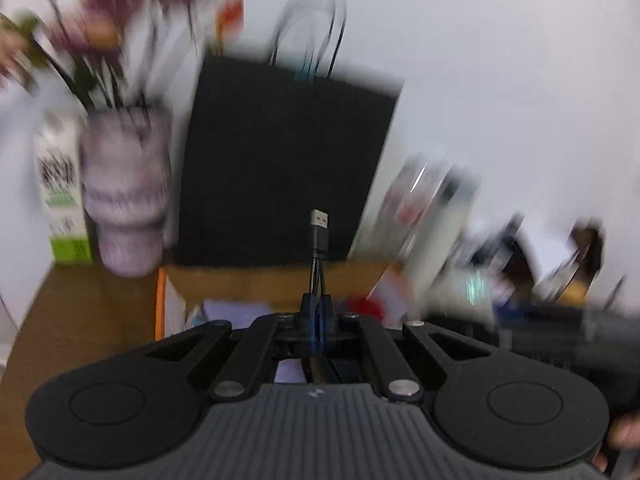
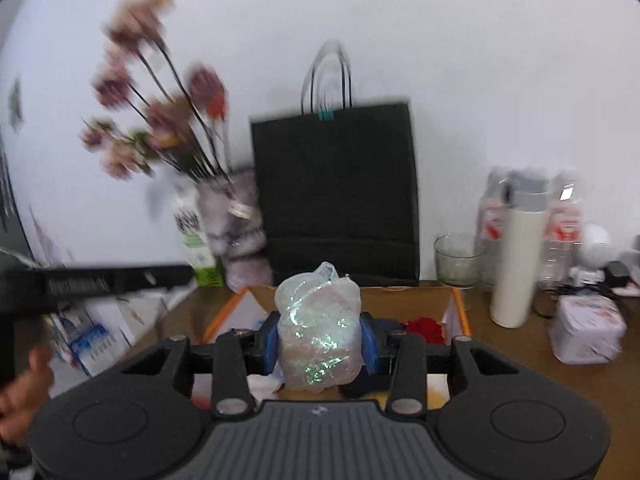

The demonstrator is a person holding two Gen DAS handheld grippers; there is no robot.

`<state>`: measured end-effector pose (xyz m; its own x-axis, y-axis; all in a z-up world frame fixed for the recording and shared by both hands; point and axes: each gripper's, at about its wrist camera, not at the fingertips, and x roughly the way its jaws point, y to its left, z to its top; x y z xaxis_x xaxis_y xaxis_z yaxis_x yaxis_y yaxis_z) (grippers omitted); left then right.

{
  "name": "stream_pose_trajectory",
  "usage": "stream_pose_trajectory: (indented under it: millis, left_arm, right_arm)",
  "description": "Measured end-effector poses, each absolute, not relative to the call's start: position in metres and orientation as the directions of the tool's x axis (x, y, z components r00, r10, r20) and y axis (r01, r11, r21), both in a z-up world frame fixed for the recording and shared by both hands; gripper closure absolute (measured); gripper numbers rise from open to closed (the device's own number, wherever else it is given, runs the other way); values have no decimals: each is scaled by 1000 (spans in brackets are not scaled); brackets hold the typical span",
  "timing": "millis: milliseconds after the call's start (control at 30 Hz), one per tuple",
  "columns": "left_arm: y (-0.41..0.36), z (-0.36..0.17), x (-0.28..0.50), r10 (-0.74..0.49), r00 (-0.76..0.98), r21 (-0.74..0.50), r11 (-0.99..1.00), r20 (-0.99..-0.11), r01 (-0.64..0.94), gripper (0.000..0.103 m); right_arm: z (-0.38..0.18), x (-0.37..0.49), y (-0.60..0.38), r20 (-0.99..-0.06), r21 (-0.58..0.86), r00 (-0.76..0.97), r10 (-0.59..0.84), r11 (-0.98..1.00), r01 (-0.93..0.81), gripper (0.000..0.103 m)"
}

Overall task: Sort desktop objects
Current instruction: 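Carry iridescent bag and black cable into the red box and open both tools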

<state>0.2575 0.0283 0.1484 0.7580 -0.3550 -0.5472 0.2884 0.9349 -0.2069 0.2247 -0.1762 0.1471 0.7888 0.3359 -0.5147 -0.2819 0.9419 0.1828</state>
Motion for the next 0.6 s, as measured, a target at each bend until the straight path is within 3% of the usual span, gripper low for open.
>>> stream_pose_trajectory:
  millis: [167, 267, 300, 367, 500, 567, 600]
  left_arm:
    - [33, 80, 343, -328, 663, -235, 945, -673, 229, 100]
    - [34, 50, 367, -277, 629, -205, 961, -726, 186, 93]
    - [35, 46, 366, -269, 630, -188, 963, -729, 194, 87]
    - [40, 51, 355, -279, 651, -188, 960, -706, 208, 53]
    - [48, 78, 314, -257, 731, -151, 966, -632, 208, 40]
    - [50, 88, 296, -245, 753, -165, 969, -610, 182, 13]
    - [50, 90, 283, -219, 760, -150, 976, -611, 160, 13]
  right_arm:
    - [99, 336, -153, -665, 249, 664, 342, 940, -234, 64]
    - [62, 380, -138, -737, 243, 601, 311, 950, -194, 54]
    - [52, 391, -134, -759, 248, 574, 307, 952, -181, 49]
    - [42, 398, -135, -774, 288, 537, 334, 942, -171, 48]
    - [54, 375, -149, -736, 309, 577, 354, 934, -178, 40]
    - [69, 357, -151, -727, 247, 615, 306, 952, -181, 38]
    - [77, 346, -153, -722, 212, 633, 279, 960, -180, 35]
